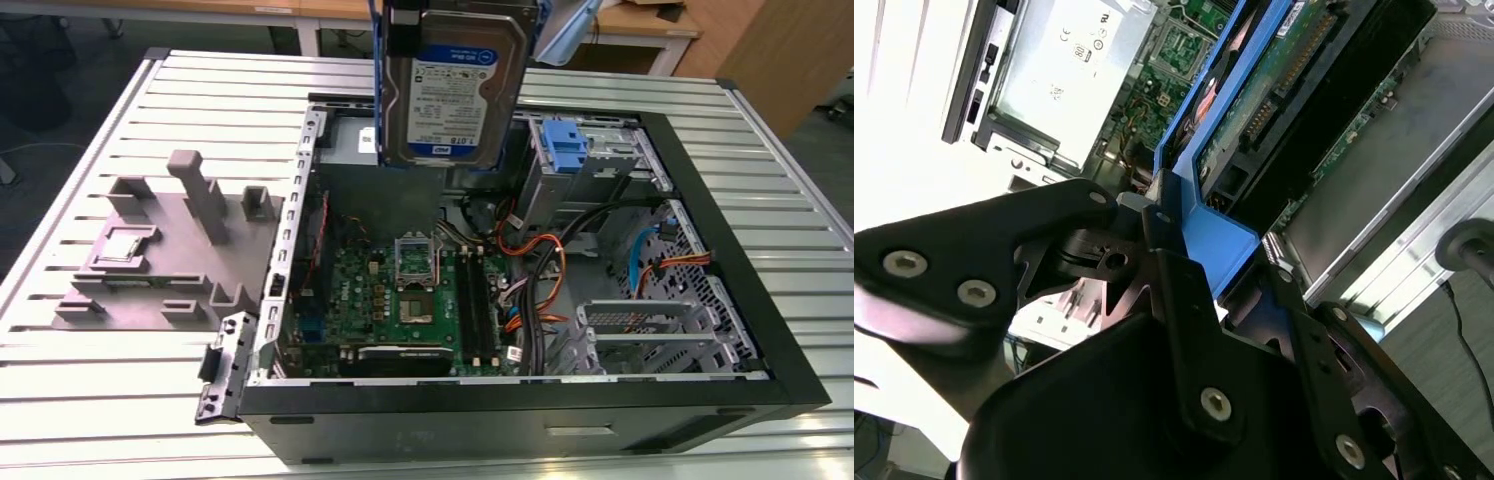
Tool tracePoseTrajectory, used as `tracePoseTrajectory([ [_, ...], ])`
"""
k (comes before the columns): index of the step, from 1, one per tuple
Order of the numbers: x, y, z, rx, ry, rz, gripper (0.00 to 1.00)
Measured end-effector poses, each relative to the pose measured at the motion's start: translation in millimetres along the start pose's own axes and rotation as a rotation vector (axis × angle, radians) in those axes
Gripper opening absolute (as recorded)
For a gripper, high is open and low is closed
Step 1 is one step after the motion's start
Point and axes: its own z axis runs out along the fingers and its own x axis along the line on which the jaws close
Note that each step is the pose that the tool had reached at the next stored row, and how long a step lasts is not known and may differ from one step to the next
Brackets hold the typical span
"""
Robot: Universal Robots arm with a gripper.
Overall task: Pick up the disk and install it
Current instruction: 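Insert the disk into the insertion slot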
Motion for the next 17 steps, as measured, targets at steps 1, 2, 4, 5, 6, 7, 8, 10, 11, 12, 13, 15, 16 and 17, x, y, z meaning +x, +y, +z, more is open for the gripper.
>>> tracePoseTrajectory([
  [1, 0.7, 0.0, 0.0, 0.0000, 0.0000, 0.000, 0.37],
  [2, 1.3, 0.0, 0.0, 0.0000, 0.0000, 0.000, 0.37],
  [4, 2.0, 0.0, 0.0, 0.0001, -0.0001, 0.000, 0.37],
  [5, 2.0, 0.0, 0.0, 0.0000, -0.0001, 0.000, 0.37],
  [6, 2.1, -0.1, -0.1, 0.0000, 0.0001, 0.000, 0.37],
  [7, 2.4, -0.1, 0.0, 0.0000, 0.0000, 0.000, 0.37],
  [8, 2.5, -0.1, 0.0, 0.0000, 0.0000, 0.000, 0.37],
  [10, 2.9, -0.1, 0.0, 0.0000, 0.0000, 0.000, 0.37],
  [11, 3.0, -0.1, 0.0, 0.0000, 0.0001, 0.000, 0.37],
  [12, 3.3, -0.1, 0.0, -0.0001, 0.0000, 0.000, 0.37],
  [13, 3.6, -0.1, 0.0, 0.0000, 0.0000, 0.000, 0.37],
  [15, 3.9, -0.1, 0.0, 0.0000, 0.0000, 0.000, 0.37],
  [16, 4.2, -0.2, 0.0, 0.0000, 0.0000, 0.000, 0.37],
  [17, 4.6, -0.2, -0.1, 0.0000, 0.0001, 0.000, 0.37],
])
